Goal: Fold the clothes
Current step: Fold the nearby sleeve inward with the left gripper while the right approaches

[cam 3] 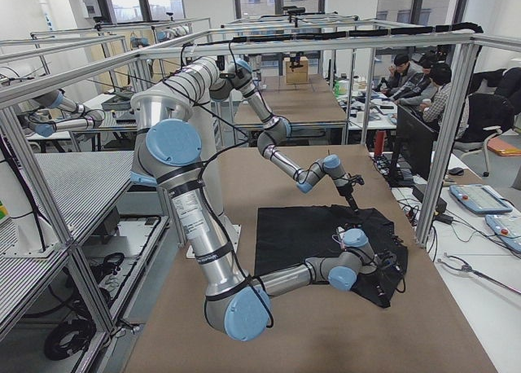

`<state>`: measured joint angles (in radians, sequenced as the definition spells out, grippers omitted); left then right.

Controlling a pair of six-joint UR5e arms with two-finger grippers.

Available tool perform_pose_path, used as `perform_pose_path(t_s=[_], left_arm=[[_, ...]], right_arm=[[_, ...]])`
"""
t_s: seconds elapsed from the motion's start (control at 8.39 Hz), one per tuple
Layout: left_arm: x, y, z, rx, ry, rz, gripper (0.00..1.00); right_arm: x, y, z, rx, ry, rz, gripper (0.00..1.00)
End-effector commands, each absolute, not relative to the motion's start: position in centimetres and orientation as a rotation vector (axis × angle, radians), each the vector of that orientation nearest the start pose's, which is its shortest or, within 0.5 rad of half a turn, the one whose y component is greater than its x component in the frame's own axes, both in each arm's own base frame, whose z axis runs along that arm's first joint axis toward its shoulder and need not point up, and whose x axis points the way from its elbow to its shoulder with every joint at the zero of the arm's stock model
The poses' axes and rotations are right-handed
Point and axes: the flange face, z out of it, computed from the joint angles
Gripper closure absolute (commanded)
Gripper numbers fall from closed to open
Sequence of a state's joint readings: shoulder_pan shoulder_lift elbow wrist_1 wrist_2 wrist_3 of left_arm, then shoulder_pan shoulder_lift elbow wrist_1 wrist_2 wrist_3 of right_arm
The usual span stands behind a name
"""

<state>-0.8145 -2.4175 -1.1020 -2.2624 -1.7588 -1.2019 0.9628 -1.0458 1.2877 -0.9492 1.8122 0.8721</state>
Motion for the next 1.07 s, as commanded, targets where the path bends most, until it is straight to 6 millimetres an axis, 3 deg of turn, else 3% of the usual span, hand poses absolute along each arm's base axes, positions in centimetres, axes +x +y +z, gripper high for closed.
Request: perform_pose_path(t_s=[0.0, 0.12, 0.48, 0.95], left_arm=[[47.6, -67.3, 26.2, 0.468, 0.972, -0.311, 0.0], [47.6, -67.3, 26.2, 0.468, 0.972, -0.311, 0.0], [47.8, -67.2, 26.1, 0.467, 0.974, -0.307, 0.0], [47.8, -67.3, 26.3, 0.47, 0.969, -0.302, 0.0]], right_arm=[[-36.1, -69.0, 42.5, 0.474, -0.793, 0.204, 0.11], [-37.1, -68.9, 43.5, 0.486, -0.809, 0.193, 0.12], [-38.2, -68.3, 43.2, 0.491, -0.821, 0.222, 0.27], [-37.8, -67.1, 45.8, 0.513, -0.81, 0.227, 0.28]])
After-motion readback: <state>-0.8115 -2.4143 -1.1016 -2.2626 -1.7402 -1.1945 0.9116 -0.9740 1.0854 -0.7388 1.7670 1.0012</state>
